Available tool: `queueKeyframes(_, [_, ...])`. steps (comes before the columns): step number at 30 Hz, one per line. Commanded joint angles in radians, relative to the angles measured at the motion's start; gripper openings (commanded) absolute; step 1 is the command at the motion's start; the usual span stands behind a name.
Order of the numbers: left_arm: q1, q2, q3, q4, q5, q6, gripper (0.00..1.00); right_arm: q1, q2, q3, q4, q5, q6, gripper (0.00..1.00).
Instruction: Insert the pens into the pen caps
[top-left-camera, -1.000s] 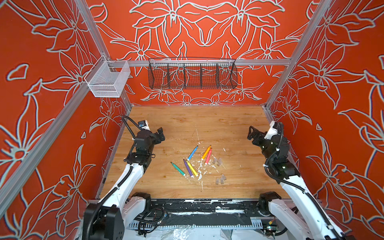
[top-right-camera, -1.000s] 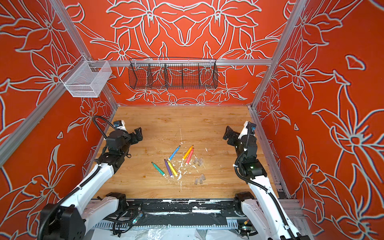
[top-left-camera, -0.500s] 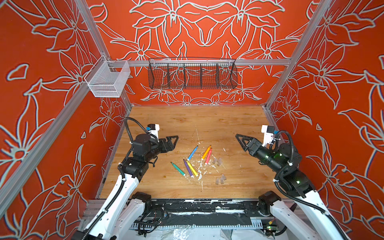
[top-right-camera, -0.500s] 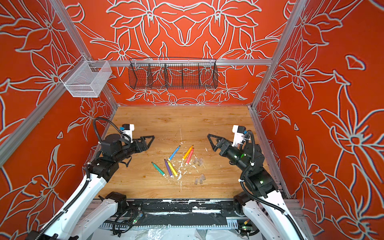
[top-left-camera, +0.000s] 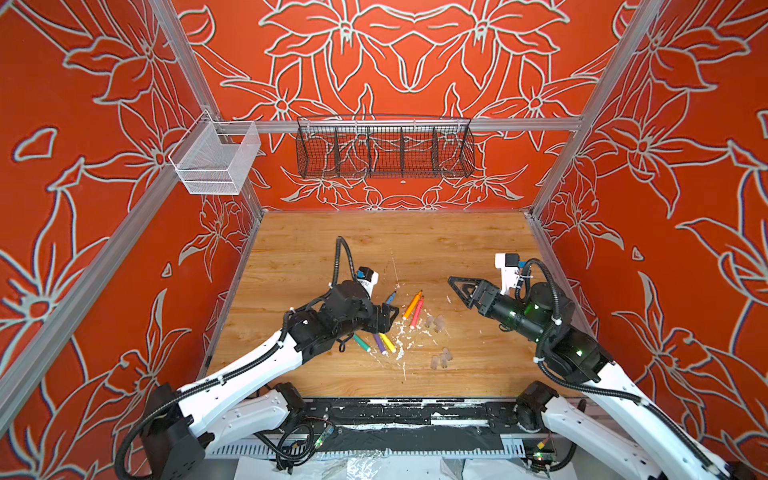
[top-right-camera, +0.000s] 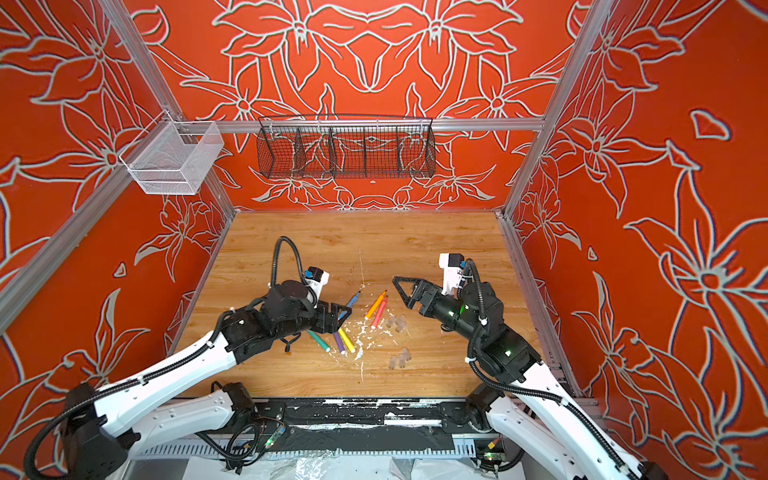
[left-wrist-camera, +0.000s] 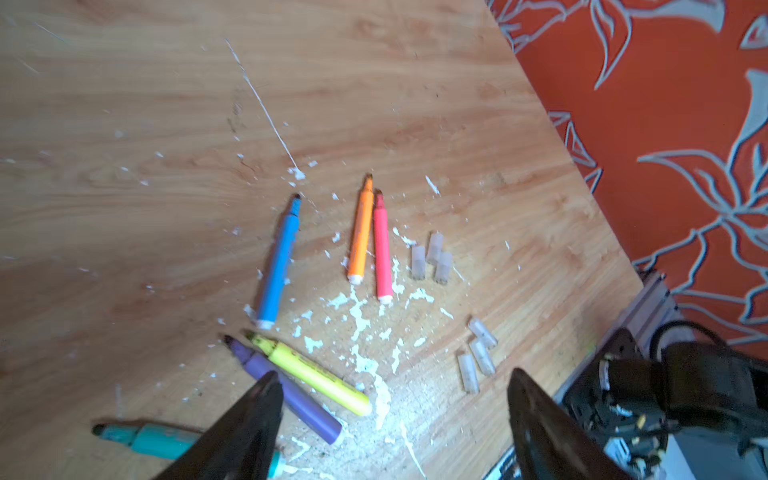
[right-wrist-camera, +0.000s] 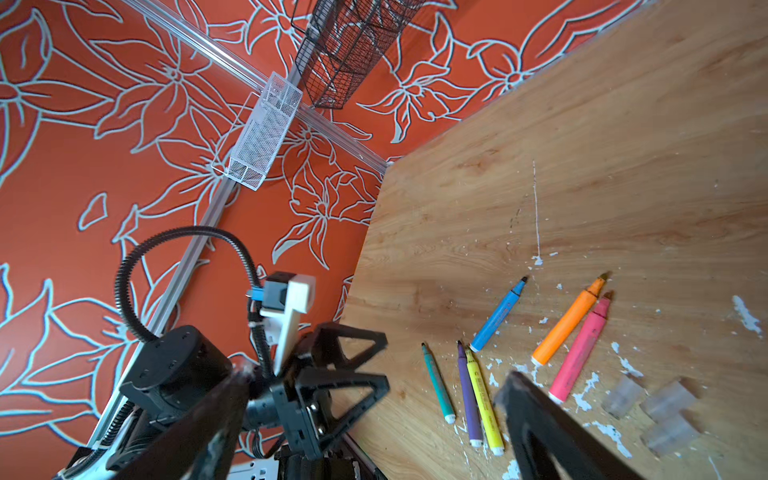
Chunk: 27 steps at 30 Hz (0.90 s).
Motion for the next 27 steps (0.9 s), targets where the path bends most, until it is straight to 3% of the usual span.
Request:
queueKeyframes(1, [-0.031,0.047,-0.001,0.026,-0.012,0.005,0.8,0.062,0.023,0.017,0.063,0.058,-0.044,0.97])
queueKeyframes(5, [-0.046,0.113,-0.016,0.083,0.026,-0.004,0.78,0.154,0.0,0.043,0.01,0.169,-0.1,0.97])
queueKeyframes(10, [-0.11,0.236,0.029,0.124,0.029,-0.003,0.75,0.358,-0.041,0.051,0.003,0.371,-0.215,0.97])
queueKeyframes(12, [-0.127,0.29,0.052,0.14,0.029,-0.004,0.74,0.396,-0.003,0.058,0.034,0.395,-0.25,0.97])
queueKeyframes(20, [-0.165,0.499,0.182,0.121,0.015,-0.001,0.63,0.411,0.206,0.211,-0.05,0.399,-0.27,0.97])
queueKeyframes(27, [-0.165,0.594,0.234,0.114,-0.039,-0.018,0.57,0.389,0.083,0.149,-0.095,0.687,-0.375,0.97])
